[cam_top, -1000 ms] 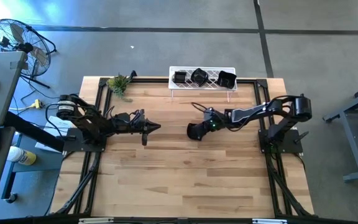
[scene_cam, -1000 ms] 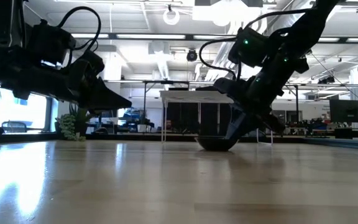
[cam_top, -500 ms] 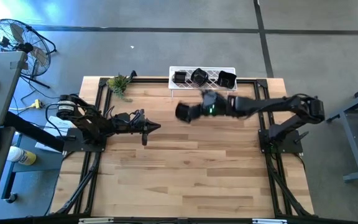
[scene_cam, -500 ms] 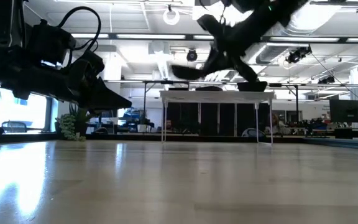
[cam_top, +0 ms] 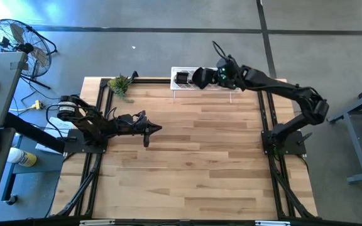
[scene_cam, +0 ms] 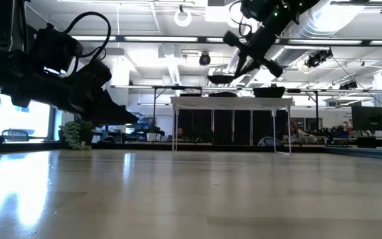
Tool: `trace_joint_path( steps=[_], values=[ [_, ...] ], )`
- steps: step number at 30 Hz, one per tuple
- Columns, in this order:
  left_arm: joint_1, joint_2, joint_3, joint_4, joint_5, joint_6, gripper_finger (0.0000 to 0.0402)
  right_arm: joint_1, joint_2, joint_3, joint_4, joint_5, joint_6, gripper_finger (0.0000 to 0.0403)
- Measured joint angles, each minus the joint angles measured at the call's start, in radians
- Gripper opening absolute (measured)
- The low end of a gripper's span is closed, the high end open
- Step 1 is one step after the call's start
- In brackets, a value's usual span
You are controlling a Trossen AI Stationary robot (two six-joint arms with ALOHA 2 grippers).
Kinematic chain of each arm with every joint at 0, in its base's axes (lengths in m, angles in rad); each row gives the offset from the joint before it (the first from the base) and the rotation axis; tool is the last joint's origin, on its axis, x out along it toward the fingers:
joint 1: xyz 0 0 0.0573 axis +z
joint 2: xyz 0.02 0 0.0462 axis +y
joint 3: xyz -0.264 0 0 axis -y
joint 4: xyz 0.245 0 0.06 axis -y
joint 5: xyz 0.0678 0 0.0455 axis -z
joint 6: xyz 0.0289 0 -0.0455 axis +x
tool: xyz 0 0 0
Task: Pick & Place Mini shaped plates
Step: Stack the leaf shaped plate on top of the stacked leaf shaped plates on the shelf
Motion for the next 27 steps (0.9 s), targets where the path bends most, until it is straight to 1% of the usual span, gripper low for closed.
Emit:
trace_joint_path(
  steps=[6, 11, 14, 19, 23, 27],
  values=[
    [0.000, 0.000, 0.000, 0.001, -0.002, 0.000, 0.0012, -0.060, 0.000, -0.039, 0.033, -0.029, 0.038, 0.0007],
    [0.000, 0.000, 0.000, 0.002, -0.012, 0.000, 0.0012, -0.081, 0.012, -0.040, 0.047, -0.041, 0.028, 0.0009],
    [0.000, 0.000, 0.000, 0.001, -0.018, 0.000, 0.0012, -0.089, 0.032, -0.040, 0.066, -0.065, 0.024, 0.0015],
    [0.000, 0.000, 0.000, 0.001, -0.018, 0.000, 0.0012, -0.091, 0.055, -0.040, 0.084, -0.085, 0.017, 0.0035],
    [0.000, 0.000, 0.000, 0.000, -0.018, 0.000, 0.0012, -0.092, 0.055, -0.040, 0.085, -0.084, -0.011, 0.0061],
    [0.000, 0.000, 0.000, -0.011, -0.015, -0.011, 0.0012, -0.094, 0.055, -0.031, 0.074, -0.087, -0.087, 0.0085]
  ],
)
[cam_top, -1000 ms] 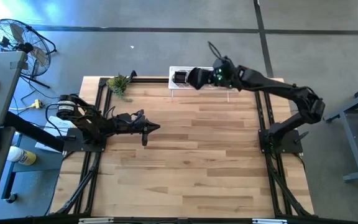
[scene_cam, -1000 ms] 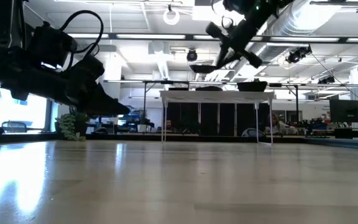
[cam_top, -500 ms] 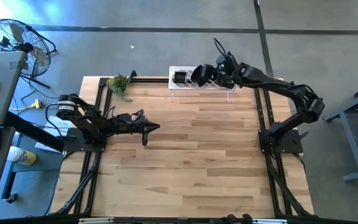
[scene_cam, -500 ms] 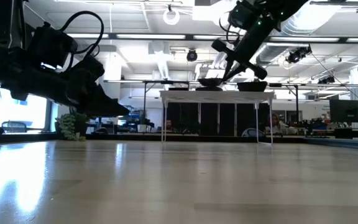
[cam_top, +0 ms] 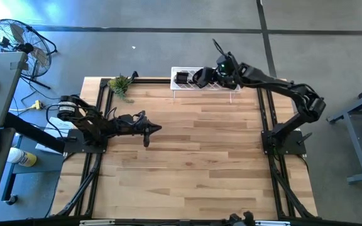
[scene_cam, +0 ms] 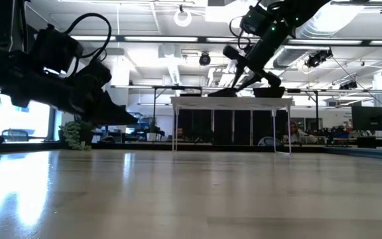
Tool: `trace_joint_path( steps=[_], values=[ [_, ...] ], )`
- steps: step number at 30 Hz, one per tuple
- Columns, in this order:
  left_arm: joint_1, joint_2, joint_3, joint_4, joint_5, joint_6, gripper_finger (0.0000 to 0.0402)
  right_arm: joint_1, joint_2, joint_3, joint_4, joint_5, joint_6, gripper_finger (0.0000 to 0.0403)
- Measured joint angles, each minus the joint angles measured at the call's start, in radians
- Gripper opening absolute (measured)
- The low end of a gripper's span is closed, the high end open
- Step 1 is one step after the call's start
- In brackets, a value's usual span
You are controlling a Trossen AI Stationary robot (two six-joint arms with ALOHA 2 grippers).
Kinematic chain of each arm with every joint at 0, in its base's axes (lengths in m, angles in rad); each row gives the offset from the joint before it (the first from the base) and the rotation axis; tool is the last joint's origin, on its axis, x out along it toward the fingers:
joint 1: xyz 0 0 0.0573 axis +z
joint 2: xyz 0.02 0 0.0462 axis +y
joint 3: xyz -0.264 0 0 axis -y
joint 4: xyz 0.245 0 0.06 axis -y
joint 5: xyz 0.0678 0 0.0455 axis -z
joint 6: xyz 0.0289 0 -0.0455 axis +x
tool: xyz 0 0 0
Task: Pick & Place Mini shaped plates
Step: Stack the leaf shaped plate on top of the stacked leaf shaped plates on the shelf, then return to Home Position
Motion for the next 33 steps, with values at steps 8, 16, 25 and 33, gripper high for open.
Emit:
trace_joint_path(
  steps=[8, 16, 25, 33],
  values=[
    [0.000, 0.000, -0.001, -0.007, 0.013, 0.000, 0.0012, -0.010, -0.058, 0.012, -0.047, -0.036, -0.343, 0.0057],
    [0.000, 0.000, 0.002, 0.010, -0.009, 0.004, 0.0012, -0.009, -0.050, 0.014, -0.063, -0.093, -0.507, 0.0012],
    [0.000, 0.000, 0.003, 0.026, -0.063, 0.044, 0.0012, 0.037, -0.042, 0.014, -0.157, -0.133, -0.697, 0.0002],
    [0.000, 0.000, 0.003, 0.026, -0.063, 0.037, 0.0012, 0.051, 0.001, 0.014, -0.156, -0.097, -0.726, 0.0002]
  ],
)
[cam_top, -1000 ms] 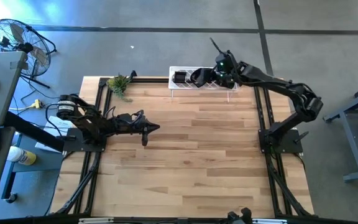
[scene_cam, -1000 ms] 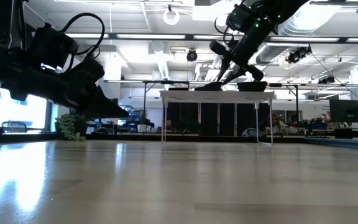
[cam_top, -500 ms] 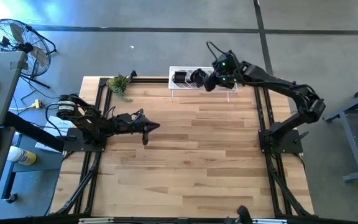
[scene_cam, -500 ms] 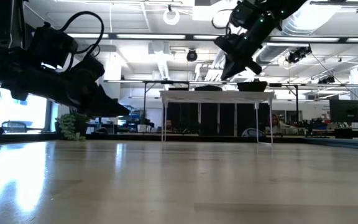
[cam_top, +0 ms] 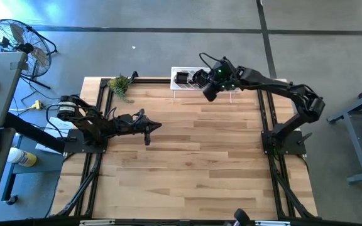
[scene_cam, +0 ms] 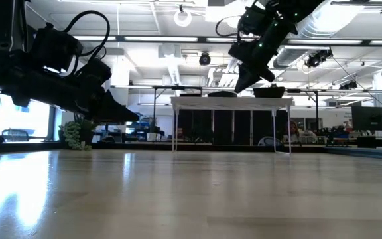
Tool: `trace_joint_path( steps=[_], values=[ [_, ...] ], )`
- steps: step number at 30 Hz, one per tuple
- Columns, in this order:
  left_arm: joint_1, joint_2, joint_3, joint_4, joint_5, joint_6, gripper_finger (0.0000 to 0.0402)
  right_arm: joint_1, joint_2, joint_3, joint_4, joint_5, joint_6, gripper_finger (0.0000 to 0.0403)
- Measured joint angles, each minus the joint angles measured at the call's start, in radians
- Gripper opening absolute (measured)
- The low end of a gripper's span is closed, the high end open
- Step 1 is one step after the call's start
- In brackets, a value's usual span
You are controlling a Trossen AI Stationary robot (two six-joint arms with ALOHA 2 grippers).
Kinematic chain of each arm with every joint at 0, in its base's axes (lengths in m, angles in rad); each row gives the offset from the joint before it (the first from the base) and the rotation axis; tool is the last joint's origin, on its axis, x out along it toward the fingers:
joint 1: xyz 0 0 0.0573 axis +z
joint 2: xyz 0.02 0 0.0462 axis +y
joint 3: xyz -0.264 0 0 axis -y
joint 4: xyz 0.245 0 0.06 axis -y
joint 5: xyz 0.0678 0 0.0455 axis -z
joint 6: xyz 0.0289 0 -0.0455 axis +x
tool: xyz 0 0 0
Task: Pick & Place Mini shaped plates
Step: Return to Home Position
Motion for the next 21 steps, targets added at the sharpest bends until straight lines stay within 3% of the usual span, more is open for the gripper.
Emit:
trace_joint_path(
  steps=[7, 15, 18, 21],
  values=[
    [0.001, -0.010, 0.000, 0.001, -0.011, 0.000, 0.0012, -0.007, 0.008, 0.000, 0.071, 0.027, -0.022, 0.0001],
    [0.001, -0.079, -0.011, -0.001, 0.005, 0.026, 0.0012, 0.027, -0.056, -0.002, 0.034, 0.068, -0.100, 0.0001],
    [0.001, -0.126, -0.021, 0.000, 0.066, 0.026, 0.0012, 0.078, -0.106, -0.072, 0.091, 0.036, -0.162, 0.0001],
    [0.001, -0.184, -0.035, 0.000, 0.118, 0.026, 0.0012, 0.145, -0.172, -0.225, 0.263, -0.042, -0.198, 0.0001]
  ],
)
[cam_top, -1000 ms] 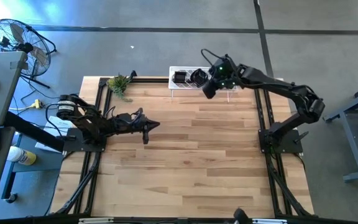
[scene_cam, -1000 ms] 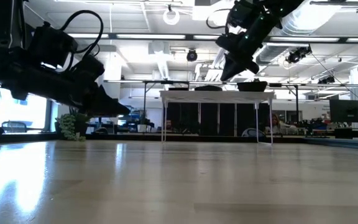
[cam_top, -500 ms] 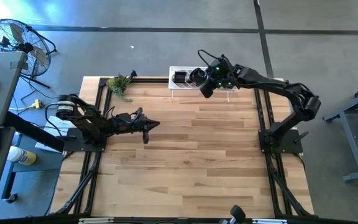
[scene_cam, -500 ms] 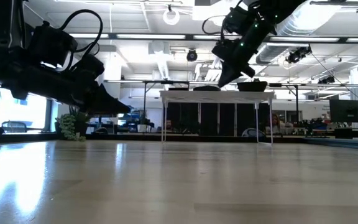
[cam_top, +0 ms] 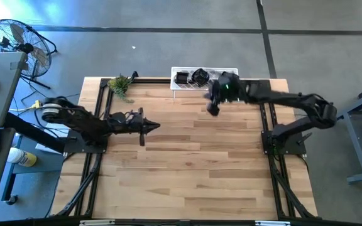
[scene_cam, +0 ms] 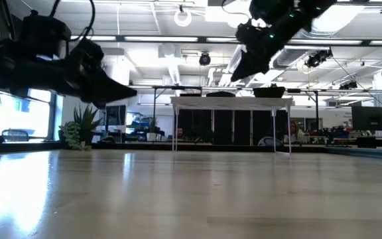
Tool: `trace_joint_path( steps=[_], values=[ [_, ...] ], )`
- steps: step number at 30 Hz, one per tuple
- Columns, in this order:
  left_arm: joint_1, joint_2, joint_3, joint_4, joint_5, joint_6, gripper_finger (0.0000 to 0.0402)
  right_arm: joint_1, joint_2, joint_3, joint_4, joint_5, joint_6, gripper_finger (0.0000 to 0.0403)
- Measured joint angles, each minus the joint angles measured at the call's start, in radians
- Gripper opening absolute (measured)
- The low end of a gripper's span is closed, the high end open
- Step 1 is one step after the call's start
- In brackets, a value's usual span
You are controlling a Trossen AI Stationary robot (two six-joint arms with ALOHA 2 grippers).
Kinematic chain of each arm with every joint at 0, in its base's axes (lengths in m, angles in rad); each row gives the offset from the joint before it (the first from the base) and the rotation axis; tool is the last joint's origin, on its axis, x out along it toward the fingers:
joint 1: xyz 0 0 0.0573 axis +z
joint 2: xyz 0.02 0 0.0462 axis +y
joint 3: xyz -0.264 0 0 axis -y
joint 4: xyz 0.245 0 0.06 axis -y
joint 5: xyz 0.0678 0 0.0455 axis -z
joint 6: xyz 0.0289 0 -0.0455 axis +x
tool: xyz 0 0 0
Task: Pick & Place Mini shaped plates
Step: Return to Home Position
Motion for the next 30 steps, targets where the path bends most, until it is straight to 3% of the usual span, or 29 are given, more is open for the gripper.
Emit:
trace_joint_path(
  steps=[7, 13, 18, 25, 30],
  values=[
    [0.000, -0.115, -0.007, -0.061, 0.045, 0.028, 0.0012, 0.177, -0.163, -0.416, 0.548, -0.048, -0.004, 0.0001],
    [0.085, -0.249, -0.007, -0.228, 0.109, -0.003, 0.0012, 0.263, -0.353, -0.682, 0.793, -0.039, 0.015, 0.0001],
    [0.184, -0.373, -0.007, -0.370, 0.180, -0.009, 0.0012, 0.279, -0.559, -0.836, 0.839, -0.035, 0.023, 0.0001],
    [0.284, -0.537, -0.007, -0.552, 0.197, 0.026, 0.0012, 0.231, -0.838, -0.987, 0.811, -0.038, 0.028, 0.0000],
    [0.326, -0.702, -0.007, -0.727, 0.199, 0.042, 0.0012, 0.189, -1.002, -0.988, 0.623, -0.041, 0.040, 0.0000]
  ],
)
